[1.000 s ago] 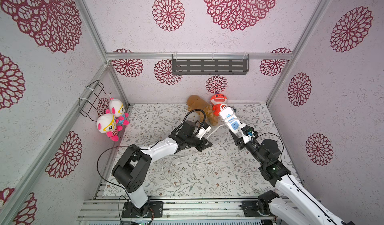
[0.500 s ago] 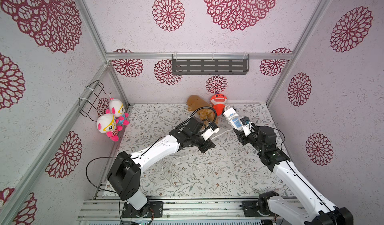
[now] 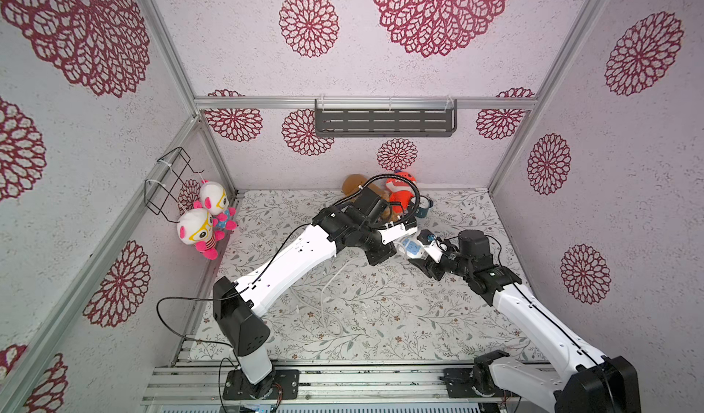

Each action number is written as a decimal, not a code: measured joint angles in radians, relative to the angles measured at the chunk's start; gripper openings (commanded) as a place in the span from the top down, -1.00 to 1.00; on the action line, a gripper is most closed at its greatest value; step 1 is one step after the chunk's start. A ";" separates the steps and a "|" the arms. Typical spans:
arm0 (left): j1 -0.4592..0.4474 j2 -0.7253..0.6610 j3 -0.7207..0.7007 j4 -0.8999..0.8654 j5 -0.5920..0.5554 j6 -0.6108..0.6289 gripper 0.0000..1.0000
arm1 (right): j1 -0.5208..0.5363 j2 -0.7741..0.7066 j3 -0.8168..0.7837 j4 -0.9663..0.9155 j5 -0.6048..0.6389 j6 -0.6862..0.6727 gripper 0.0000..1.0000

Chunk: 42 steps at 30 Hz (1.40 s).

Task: Wrap the cord around the power strip
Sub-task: Wrap the power cord around the power strip.

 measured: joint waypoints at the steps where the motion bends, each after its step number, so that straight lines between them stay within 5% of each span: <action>1: 0.000 0.023 0.031 -0.025 -0.011 0.022 1.00 | 0.008 0.002 -0.005 -0.010 -0.026 -0.015 0.47; 10: 0.039 0.154 0.237 -0.233 -0.014 0.128 0.88 | 0.075 -0.068 -0.071 0.021 -0.190 -0.102 0.47; 31: 0.240 0.263 0.304 -0.249 0.243 0.113 0.42 | 0.198 -0.119 -0.103 0.150 -0.371 -0.079 0.46; 36: 0.246 0.272 0.241 -0.190 0.304 0.084 0.36 | 0.200 -0.119 -0.103 0.185 -0.391 -0.049 0.46; 42: 0.248 0.252 0.008 -0.009 0.389 0.003 0.26 | 0.200 -0.119 -0.103 0.232 -0.398 -0.010 0.46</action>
